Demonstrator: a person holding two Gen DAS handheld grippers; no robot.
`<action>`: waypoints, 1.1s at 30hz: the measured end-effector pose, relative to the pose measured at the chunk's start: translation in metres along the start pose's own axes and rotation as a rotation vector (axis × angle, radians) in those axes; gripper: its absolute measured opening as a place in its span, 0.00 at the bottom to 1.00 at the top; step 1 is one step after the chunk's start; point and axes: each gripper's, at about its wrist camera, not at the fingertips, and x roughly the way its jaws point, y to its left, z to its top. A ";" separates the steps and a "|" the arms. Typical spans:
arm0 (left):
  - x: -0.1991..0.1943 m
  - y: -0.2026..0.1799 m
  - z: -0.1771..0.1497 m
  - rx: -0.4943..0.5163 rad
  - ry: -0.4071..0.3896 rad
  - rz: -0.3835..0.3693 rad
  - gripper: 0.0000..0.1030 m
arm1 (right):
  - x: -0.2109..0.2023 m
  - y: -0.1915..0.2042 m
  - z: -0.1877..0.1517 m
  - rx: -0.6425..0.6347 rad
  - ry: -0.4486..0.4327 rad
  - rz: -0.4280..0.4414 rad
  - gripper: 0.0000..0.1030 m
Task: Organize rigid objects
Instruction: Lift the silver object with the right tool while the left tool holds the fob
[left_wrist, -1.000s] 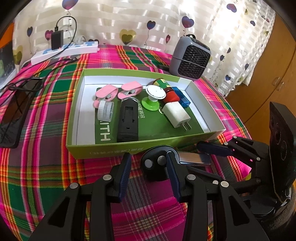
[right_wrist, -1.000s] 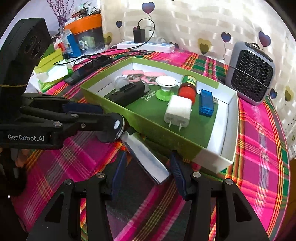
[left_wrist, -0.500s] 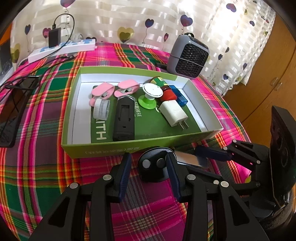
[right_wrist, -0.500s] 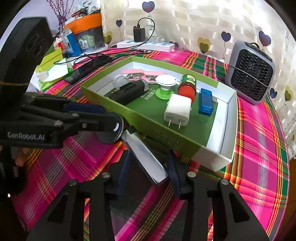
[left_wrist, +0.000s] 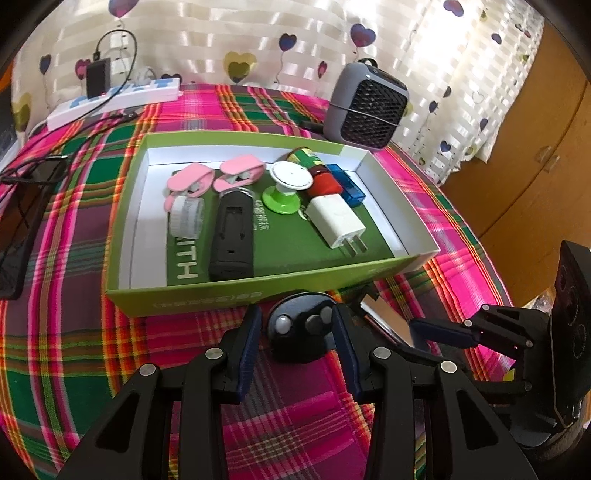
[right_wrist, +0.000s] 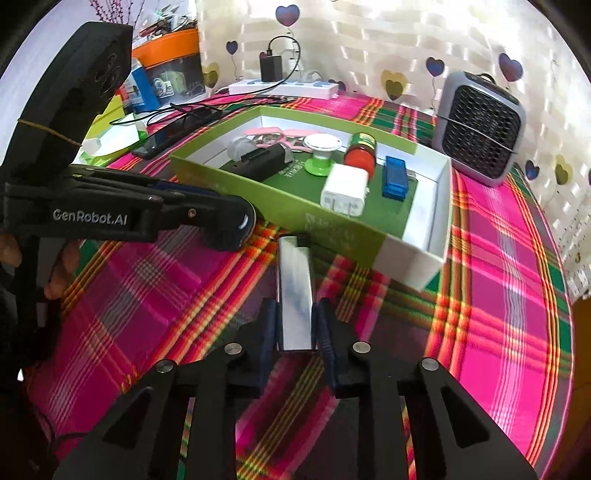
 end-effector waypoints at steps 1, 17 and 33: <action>0.000 -0.001 -0.001 0.004 0.003 0.001 0.37 | -0.002 -0.001 -0.002 0.008 0.000 -0.003 0.23; 0.005 -0.009 0.001 -0.009 -0.004 -0.008 0.36 | -0.020 -0.017 -0.024 0.102 -0.003 -0.075 0.23; 0.008 -0.009 0.000 -0.009 -0.003 0.022 0.27 | -0.013 -0.014 -0.013 0.095 -0.003 -0.103 0.24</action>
